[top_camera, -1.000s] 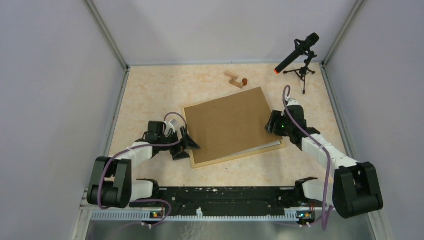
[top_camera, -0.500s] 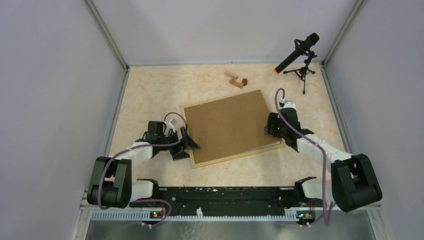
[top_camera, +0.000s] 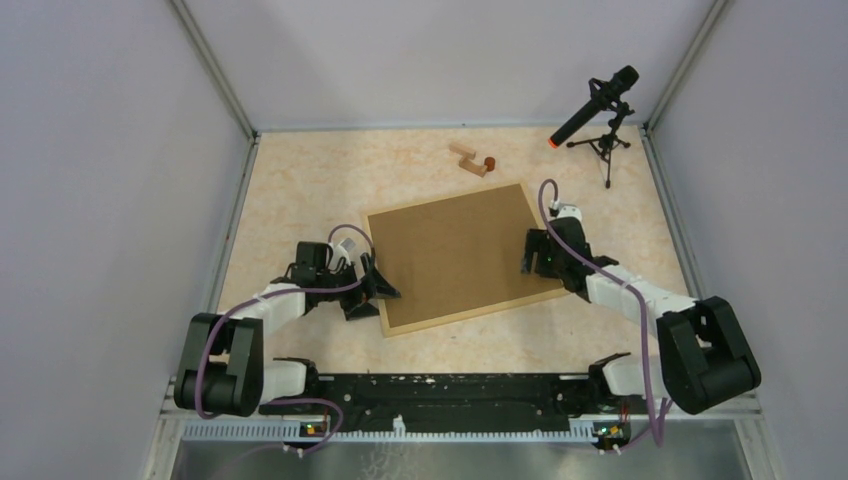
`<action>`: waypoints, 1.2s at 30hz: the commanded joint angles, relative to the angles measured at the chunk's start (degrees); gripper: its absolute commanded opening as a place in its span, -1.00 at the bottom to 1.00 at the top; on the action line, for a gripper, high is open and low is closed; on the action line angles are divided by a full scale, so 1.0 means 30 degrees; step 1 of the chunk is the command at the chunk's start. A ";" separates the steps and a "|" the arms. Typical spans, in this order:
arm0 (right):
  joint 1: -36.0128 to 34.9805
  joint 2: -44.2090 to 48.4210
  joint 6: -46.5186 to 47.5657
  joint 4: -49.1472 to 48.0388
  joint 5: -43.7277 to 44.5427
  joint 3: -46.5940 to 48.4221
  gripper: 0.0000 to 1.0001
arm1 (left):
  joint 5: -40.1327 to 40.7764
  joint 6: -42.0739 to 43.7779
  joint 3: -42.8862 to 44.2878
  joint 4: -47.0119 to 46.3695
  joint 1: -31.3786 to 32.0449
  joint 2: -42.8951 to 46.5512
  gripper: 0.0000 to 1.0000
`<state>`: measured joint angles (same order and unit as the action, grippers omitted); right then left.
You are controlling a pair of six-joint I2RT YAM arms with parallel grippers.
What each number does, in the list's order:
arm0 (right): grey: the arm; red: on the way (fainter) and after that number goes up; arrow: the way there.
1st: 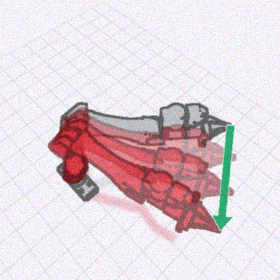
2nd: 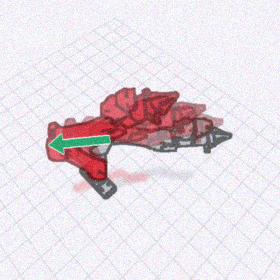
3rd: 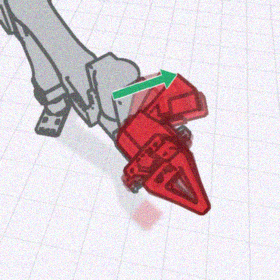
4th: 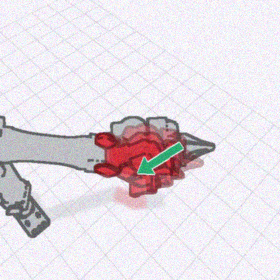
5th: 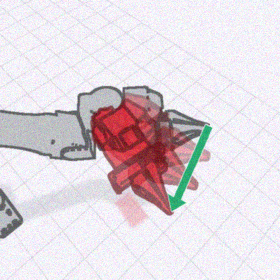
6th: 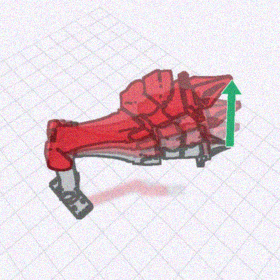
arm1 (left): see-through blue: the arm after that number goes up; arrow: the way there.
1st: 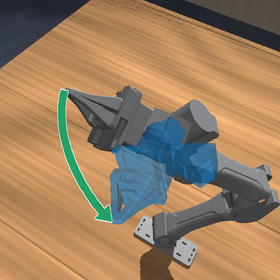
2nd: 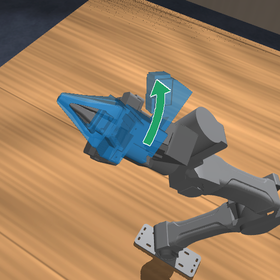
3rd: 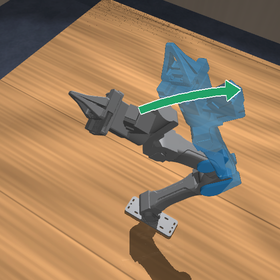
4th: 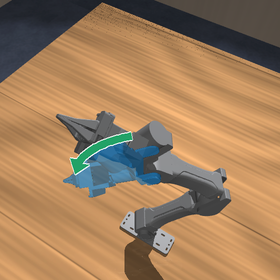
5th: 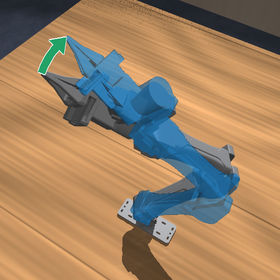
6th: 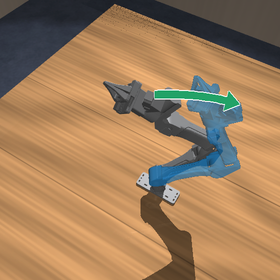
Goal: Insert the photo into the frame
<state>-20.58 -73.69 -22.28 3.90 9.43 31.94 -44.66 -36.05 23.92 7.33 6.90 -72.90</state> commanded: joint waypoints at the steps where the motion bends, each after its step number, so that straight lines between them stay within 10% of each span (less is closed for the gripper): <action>1: -0.0347 -0.0037 -0.0017 0.1096 0.0261 0.1053 0.53 | 0.0957 0.0650 0.0342 0.0409 0.0045 -0.0221 0.97; 12: -0.0392 0.1100 -0.1170 0.3152 -0.2319 0.1804 0.61 | 0.1145 0.0654 0.0432 0.0550 0.0060 -0.0175 0.97; 24: 0.0004 0.2066 -0.4612 0.7039 0.1486 0.3342 0.77 | 0.1639 0.0873 0.0944 0.1482 0.0046 0.0143 0.97; 36: 0.5770 0.5607 -0.7045 0.3842 -0.1767 -0.0427 0.83 | 0.3233 -0.0170 0.1417 0.1199 0.1852 -0.0795 0.97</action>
<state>-6.26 -56.12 -43.35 23.83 6.74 32.58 -38.24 -35.88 27.20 11.92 8.56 -73.03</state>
